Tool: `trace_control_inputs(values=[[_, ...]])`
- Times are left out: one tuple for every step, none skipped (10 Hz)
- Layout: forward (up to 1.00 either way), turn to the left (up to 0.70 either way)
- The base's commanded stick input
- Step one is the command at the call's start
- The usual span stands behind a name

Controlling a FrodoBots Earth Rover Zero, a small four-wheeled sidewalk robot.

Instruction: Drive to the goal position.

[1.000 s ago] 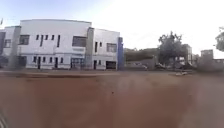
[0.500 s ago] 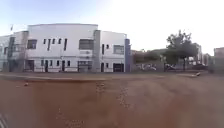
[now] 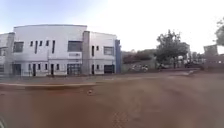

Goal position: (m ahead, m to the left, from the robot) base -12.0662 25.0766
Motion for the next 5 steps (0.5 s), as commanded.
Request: trace_control_inputs(values=[[1.00,-0.27],[1.00,-0.27],[0.00,-0.45],[0.00,-0.45],[0.33,-0.39]])
